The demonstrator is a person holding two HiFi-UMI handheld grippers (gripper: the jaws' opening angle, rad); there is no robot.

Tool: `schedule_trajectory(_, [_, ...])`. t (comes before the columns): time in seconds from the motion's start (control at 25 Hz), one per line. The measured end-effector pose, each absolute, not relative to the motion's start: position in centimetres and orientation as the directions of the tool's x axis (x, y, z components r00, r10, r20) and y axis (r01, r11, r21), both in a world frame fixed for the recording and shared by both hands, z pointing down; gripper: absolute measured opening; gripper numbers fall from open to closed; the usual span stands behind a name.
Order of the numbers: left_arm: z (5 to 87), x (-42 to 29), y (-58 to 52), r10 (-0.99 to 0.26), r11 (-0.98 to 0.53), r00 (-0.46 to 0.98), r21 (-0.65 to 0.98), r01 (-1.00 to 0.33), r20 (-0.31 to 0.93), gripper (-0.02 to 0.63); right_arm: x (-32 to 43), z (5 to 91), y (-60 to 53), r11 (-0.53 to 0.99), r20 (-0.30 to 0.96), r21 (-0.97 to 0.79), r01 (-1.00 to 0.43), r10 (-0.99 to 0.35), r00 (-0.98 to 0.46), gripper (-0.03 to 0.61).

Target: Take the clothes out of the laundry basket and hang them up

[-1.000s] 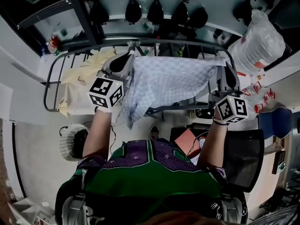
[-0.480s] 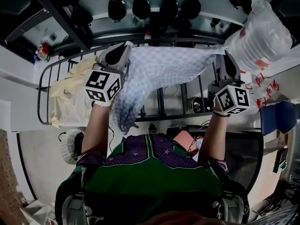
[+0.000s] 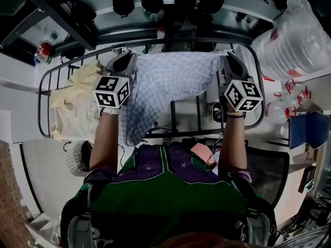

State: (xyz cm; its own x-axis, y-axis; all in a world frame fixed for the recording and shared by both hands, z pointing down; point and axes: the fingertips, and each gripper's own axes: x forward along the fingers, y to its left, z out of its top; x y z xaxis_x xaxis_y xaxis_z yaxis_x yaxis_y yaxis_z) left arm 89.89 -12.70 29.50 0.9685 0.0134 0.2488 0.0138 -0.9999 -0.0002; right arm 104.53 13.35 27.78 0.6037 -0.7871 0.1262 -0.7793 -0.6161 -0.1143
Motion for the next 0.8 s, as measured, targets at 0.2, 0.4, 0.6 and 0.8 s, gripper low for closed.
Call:
schedule_trajectory(0.2, [33.0, 90.0, -13.9, -0.013, -0.999, 0.948, 0.042, -0.028, 0.317, 0.021, 105.0, 32.0, 11.5, -0.578, 0.229, -0.121, -0.807, -0.808, 0.544, 0.017])
schedule_trajectory(0.4, [36.4, 89.0, -14.9, -0.030, -0.997, 0.923, 0.058, -0.057, 0.383, 0.023, 104.1, 35.3, 10.7, -0.570, 0.318, -0.137, -0.810, -0.800, 0.509, 0.076])
schedule_trajectory(0.6, [37.1, 88.0, -15.4, -0.044, -0.996, 0.919, 0.059, -0.072, 0.393, 0.074, 103.2, 36.9, 11.0, -0.561, 0.369, -0.138, -0.816, -0.794, 0.484, 0.114])
schedule_trajectory(0.8, [36.8, 86.8, -15.1, -0.034, -0.996, 0.920, 0.062, -0.063, 0.391, 0.109, 101.3, 37.6, 11.7, -0.547, 0.419, -0.123, -0.828, -0.785, 0.456, 0.138])
